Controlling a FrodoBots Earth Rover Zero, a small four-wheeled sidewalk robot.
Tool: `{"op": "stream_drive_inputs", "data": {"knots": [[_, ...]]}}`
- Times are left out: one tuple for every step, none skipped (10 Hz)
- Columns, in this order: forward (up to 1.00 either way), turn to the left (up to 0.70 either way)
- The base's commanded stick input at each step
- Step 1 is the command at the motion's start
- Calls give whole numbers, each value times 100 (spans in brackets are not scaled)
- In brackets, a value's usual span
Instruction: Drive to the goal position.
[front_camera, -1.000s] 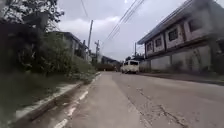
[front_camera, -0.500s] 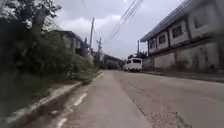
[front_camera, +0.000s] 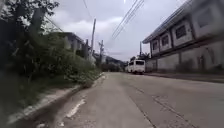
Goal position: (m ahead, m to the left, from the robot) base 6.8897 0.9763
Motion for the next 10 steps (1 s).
{"op": "stream_drive_inputs", "data": {"knots": [[70, 0], [70, 0], [70, 0], [70, 0], [70, 0], [70, 0], [70, 0], [70, 0], [70, 0], [70, -11]]}}
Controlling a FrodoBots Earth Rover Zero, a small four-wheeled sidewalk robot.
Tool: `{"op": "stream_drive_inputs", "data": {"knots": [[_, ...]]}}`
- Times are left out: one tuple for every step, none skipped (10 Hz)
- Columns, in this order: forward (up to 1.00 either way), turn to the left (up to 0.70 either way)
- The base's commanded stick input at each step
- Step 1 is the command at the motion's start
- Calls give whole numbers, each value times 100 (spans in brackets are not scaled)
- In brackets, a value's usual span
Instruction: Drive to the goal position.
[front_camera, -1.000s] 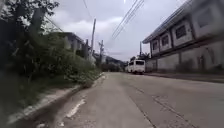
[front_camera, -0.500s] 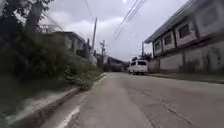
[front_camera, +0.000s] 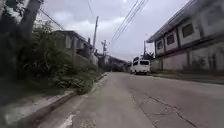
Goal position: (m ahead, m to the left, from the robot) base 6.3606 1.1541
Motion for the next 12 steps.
{"op": "stream_drive_inputs", "data": {"knots": [[70, -34], [70, -34], [70, -31], [70, -27], [70, 0], [70, 0], [70, 0], [70, 0], [70, 0], [70, -3], [70, -26], [70, -35]]}}
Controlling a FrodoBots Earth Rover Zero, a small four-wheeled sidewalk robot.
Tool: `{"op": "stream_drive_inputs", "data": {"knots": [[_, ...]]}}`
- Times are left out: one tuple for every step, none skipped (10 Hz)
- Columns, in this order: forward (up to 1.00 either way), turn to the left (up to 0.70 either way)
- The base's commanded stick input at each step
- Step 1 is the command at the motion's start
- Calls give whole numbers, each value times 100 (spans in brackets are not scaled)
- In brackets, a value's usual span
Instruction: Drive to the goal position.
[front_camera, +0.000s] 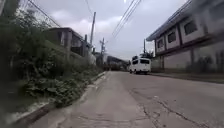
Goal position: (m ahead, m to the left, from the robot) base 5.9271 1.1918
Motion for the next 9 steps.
{"op": "stream_drive_inputs", "data": {"knots": [[70, -35], [70, -7], [70, 0], [70, 0], [70, 0], [70, 0], [70, -8], [70, -21], [70, -21]]}}
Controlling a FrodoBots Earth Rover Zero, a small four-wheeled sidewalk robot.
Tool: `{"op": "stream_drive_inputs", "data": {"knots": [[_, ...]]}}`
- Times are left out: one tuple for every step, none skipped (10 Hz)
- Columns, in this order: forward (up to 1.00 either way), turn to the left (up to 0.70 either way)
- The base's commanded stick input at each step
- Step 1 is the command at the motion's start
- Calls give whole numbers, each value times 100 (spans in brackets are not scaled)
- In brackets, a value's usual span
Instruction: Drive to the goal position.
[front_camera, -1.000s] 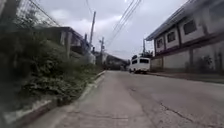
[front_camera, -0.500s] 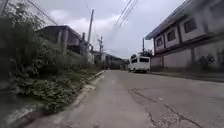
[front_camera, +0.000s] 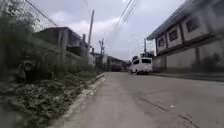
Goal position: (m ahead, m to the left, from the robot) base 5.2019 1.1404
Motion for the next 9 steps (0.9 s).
{"op": "stream_drive_inputs", "data": {"knots": [[70, -6], [70, -2], [70, -1], [70, 0], [70, 0], [70, -1], [70, -11], [70, -35], [70, 0]]}}
